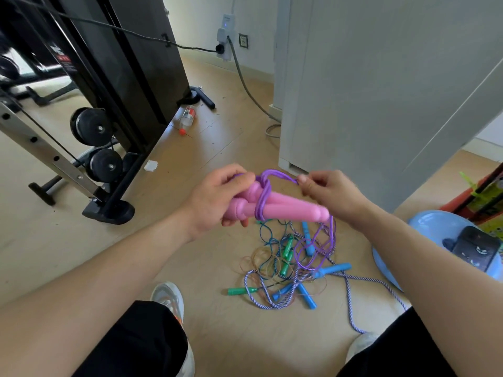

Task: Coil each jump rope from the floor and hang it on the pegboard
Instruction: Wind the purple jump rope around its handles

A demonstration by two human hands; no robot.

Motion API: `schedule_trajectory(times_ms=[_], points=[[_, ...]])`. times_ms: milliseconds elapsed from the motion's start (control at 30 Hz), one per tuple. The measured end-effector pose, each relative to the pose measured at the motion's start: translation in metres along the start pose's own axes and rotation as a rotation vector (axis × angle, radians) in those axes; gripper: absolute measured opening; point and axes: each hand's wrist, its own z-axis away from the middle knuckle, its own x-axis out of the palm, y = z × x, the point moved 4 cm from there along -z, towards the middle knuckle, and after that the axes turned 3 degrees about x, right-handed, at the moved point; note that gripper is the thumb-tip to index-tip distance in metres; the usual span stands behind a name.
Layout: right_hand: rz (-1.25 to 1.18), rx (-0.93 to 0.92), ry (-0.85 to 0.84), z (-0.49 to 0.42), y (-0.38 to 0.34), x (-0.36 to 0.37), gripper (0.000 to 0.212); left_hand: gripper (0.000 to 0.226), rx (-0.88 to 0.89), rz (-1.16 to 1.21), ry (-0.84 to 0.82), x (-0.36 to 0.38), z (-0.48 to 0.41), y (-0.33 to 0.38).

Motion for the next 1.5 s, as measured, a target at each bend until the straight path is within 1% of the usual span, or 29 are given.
schedule_trajectory(times_ms=[100, 200, 300, 400, 533, 600, 633, 667, 767, 867, 933, 1000, 1033, 1100, 1167, 1233, 1300, 1367, 1433, 1500], points=[[-0.002, 0.099, -0.175, 0.011, 0.0, 0.038, 0.041, 0.022, -0.004, 0.089, 0.189, -0.008, -0.007, -0.002], [0.015, 0.084, -0.272, 0.028, -0.019, 0.071, 0.045, 0.023, -0.014, 0.062, 0.374, -0.02, -0.014, -0.009], [0.07, 0.027, -0.3, 0.041, -0.036, 0.084, 0.042, 0.023, -0.037, -0.007, 0.471, -0.027, -0.017, -0.015], [0.207, -0.028, -0.3, 0.045, -0.042, 0.086, 0.042, 0.023, -0.064, 0.012, 0.449, -0.022, -0.016, -0.02], [0.272, 0.028, -0.293, 0.042, -0.033, 0.09, 0.044, 0.024, -0.1, 0.16, 0.35, -0.005, -0.014, -0.021], [0.295, 0.037, -0.277, 0.038, -0.031, 0.09, 0.046, 0.024, -0.114, 0.18, 0.342, -0.003, -0.014, -0.023], [0.314, 0.029, -0.27, 0.038, -0.032, 0.092, 0.047, 0.024, -0.113, 0.135, 0.358, -0.004, -0.015, -0.025], [0.328, 0.015, -0.264, 0.038, -0.033, 0.094, 0.047, 0.024, -0.1, 0.029, 0.385, -0.007, -0.016, -0.026], [0.327, -0.042, -0.225, 0.042, -0.04, 0.101, 0.05, 0.02, -0.013, -0.385, 0.45, -0.014, -0.016, -0.027], [0.319, -0.121, -0.201, 0.045, -0.048, 0.092, 0.044, 0.016, 0.097, -0.534, 0.408, -0.014, -0.015, -0.025], [0.283, -0.175, -0.271, 0.05, -0.054, 0.083, 0.039, 0.016, 0.135, -0.625, 0.35, -0.014, -0.016, -0.025], [0.238, -0.186, -0.354, 0.052, -0.055, 0.073, 0.038, 0.018, 0.146, -0.694, 0.287, -0.015, -0.017, -0.026], [0.241, -0.199, -0.369, 0.051, -0.054, 0.068, 0.037, 0.019, 0.151, -0.718, 0.254, -0.015, -0.017, -0.025], [0.255, -0.235, -0.344, 0.045, -0.052, 0.054, 0.031, 0.021, 0.18, -0.757, 0.185, -0.013, -0.017, -0.025], [0.205, -0.262, -0.284, 0.039, -0.05, 0.038, 0.022, 0.021, 0.185, -0.793, 0.127, -0.01, -0.016, -0.024], [0.128, -0.267, -0.202, 0.035, -0.047, 0.024, 0.016, 0.019, 0.166, -0.753, 0.056, -0.006, -0.016, -0.024], [0.112, -0.256, -0.116, 0.032, -0.042, 0.015, 0.008, 0.018, 0.158, -0.644, -0.037, 0.004, -0.014, -0.022], [0.107, -0.268, -0.061, 0.029, -0.039, 0.012, 0.006, 0.015, 0.165, -0.552, -0.101, 0.012, -0.011, -0.016], [0.102, -0.268, -0.024, 0.025, -0.035, 0.008, 0.008, 0.014, 0.165, -0.478, -0.146, 0.015, -0.01, -0.01], [0.082, -0.235, -0.009, 0.021, -0.029, 0.004, 0.016, 0.015, 0.158, -0.403, -0.178, 0.014, -0.009, -0.006]])
